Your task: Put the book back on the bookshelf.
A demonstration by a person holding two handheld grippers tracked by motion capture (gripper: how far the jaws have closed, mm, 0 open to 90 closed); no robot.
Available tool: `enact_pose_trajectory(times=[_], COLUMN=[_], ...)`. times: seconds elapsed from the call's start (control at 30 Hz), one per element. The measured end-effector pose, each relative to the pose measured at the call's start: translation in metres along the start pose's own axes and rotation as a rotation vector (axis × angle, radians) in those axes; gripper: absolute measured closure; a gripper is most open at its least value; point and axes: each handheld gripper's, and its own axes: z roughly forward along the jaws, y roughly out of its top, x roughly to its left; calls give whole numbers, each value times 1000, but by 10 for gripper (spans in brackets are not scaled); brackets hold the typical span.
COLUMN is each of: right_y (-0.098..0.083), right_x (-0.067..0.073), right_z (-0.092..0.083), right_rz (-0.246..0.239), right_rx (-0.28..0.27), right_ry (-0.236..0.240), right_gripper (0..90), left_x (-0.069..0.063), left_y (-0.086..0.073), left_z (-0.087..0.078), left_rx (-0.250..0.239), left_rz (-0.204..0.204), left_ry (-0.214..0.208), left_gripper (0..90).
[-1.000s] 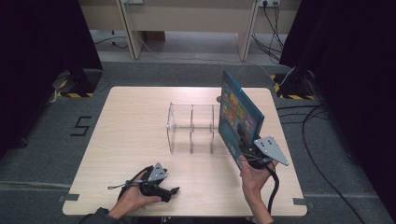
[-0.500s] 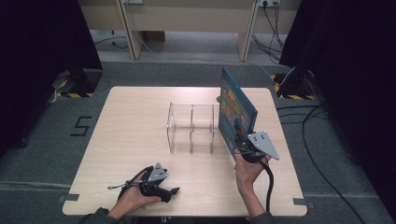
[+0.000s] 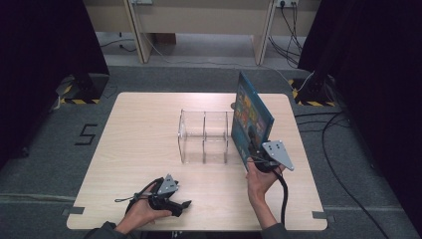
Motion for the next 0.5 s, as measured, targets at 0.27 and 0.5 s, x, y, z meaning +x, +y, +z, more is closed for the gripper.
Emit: enact_pose_trajectory(times=[0.27, 0.5], right_y=[-7, -5], right_x=[-1, -4], right_z=[-14, -21], right_rz=[5, 13], right_rx=[28, 33], right_ry=[-14, -11], right_gripper=[802, 761], left_x=[0, 0], left_y=[0, 0], left_z=[0, 0], left_rx=[0, -1], left_rz=[1, 1], left_ry=[-1, -1], left_gripper=[139, 136])
